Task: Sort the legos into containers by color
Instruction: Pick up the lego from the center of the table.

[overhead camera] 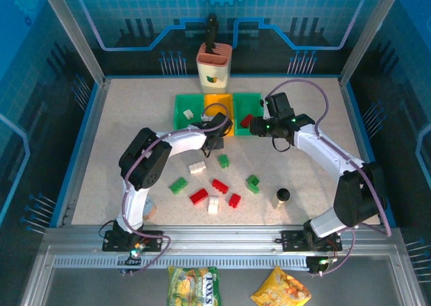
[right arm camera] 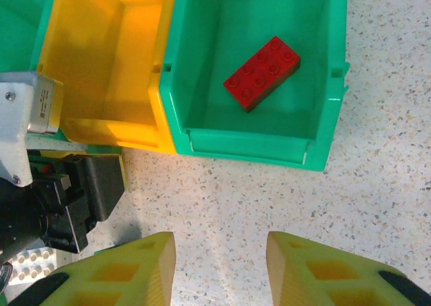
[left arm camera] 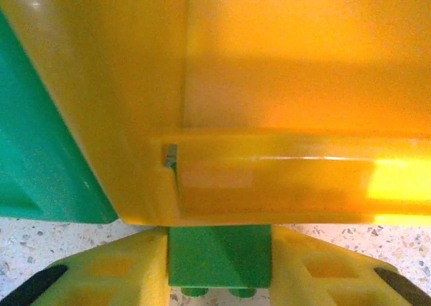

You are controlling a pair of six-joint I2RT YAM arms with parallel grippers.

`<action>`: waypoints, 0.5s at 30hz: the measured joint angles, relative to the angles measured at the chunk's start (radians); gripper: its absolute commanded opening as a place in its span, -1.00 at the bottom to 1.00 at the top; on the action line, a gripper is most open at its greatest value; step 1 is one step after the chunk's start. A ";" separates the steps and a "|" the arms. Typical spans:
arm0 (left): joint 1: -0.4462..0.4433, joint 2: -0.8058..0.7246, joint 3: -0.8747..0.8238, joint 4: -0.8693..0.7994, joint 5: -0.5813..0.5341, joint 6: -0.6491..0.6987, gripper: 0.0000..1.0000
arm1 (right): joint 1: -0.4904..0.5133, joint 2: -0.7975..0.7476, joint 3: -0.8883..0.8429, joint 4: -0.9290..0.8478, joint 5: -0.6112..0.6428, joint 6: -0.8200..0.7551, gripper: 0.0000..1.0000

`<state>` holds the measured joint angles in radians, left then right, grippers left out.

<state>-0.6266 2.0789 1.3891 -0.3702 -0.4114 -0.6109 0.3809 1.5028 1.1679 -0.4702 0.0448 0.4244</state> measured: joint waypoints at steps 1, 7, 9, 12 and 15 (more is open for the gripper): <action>0.000 0.000 0.001 0.002 0.000 0.000 -0.27 | -0.001 -0.003 -0.003 -0.001 0.000 0.000 -0.18; 0.000 0.000 0.001 0.002 0.000 0.008 -0.31 | -0.003 -0.015 -0.011 -0.005 0.000 0.000 -0.18; 0.000 -0.001 -0.002 0.003 0.000 0.009 -0.31 | -0.003 -0.023 -0.012 -0.005 0.000 0.000 -0.18; -0.003 -0.017 -0.026 0.008 0.000 0.010 -0.31 | -0.003 -0.035 -0.018 -0.006 0.000 0.000 -0.18; -0.009 -0.048 -0.068 0.008 0.001 0.010 -0.31 | -0.003 -0.040 -0.024 -0.009 0.000 0.000 -0.18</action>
<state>-0.6357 2.0304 1.3212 -0.3626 -0.4107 -0.6006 0.3782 1.4624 1.1439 -0.4789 0.0448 0.4248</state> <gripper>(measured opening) 0.347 0.409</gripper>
